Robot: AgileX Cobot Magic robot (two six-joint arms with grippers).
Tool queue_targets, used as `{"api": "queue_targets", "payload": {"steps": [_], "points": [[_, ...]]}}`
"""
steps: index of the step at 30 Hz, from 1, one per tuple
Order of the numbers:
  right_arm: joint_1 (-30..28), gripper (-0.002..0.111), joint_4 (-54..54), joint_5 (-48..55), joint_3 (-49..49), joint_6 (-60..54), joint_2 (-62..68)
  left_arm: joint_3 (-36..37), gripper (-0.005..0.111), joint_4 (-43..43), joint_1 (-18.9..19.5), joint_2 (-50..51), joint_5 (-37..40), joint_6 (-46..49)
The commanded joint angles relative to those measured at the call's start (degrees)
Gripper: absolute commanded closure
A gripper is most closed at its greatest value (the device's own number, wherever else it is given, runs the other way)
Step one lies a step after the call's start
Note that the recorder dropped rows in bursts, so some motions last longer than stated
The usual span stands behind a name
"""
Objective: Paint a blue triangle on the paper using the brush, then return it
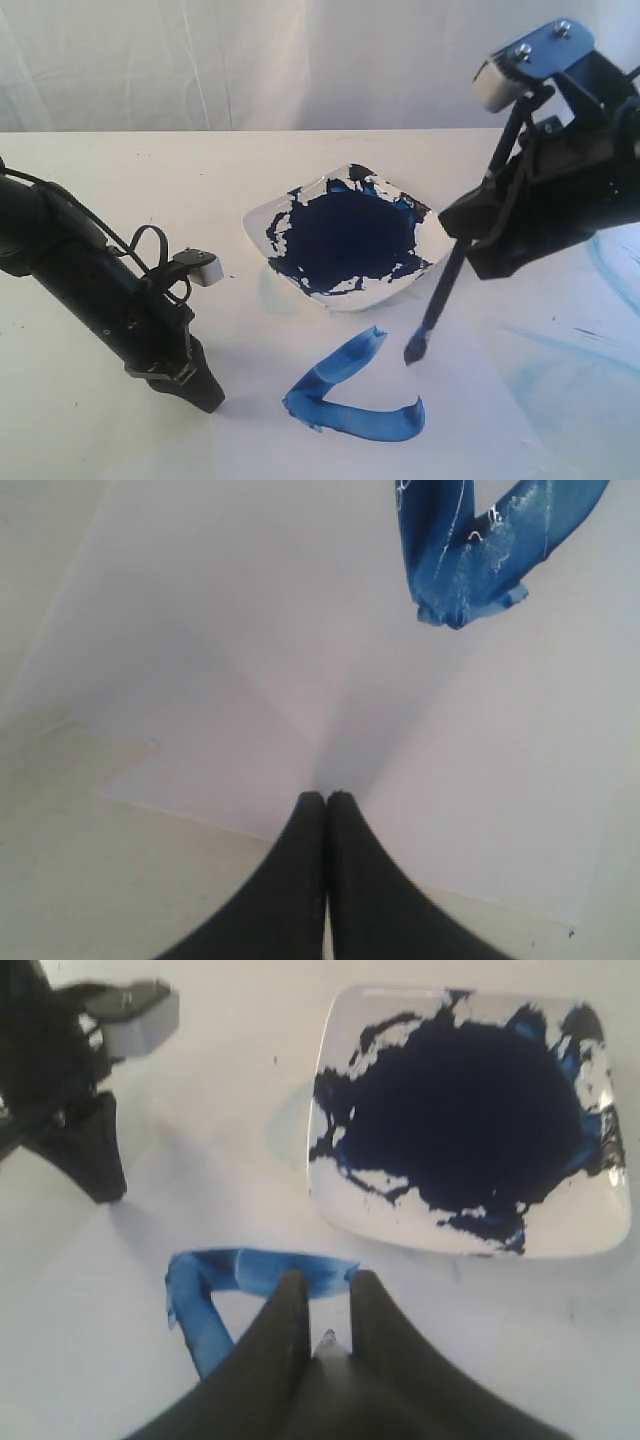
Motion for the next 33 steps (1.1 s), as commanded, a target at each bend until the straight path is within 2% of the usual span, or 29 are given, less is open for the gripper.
{"api": "queue_targets", "payload": {"steps": [1,5,10,21,24,33], "points": [[-0.1,0.108,5.2,-5.0,0.2,0.3,-0.5,-0.2,0.107,-0.5,-0.3,0.1,0.9,-0.3],[1.0,0.108,4.8,-10.7,0.3,5.1,-0.3,-0.2,0.107,-0.5,-0.3,0.1,0.9,-0.3],[5.7,0.108,2.2,-15.2,0.3,12.3,0.4,-0.2,0.107,-0.5,-0.3,0.1,0.9,-0.3],[16.0,0.108,-34.0,-14.8,0.3,53.6,2.7,-0.2,0.107,-0.5,-0.3,0.1,0.9,-0.3],[17.3,0.108,-38.1,-15.1,0.3,57.5,2.8,-0.2,0.107,-0.5,-0.3,0.1,0.9,-0.3],[17.6,0.108,-39.8,-17.1,0.3,59.9,6.7,-0.2,0.107,-0.5,-0.3,0.1,0.9,-0.3]]}}
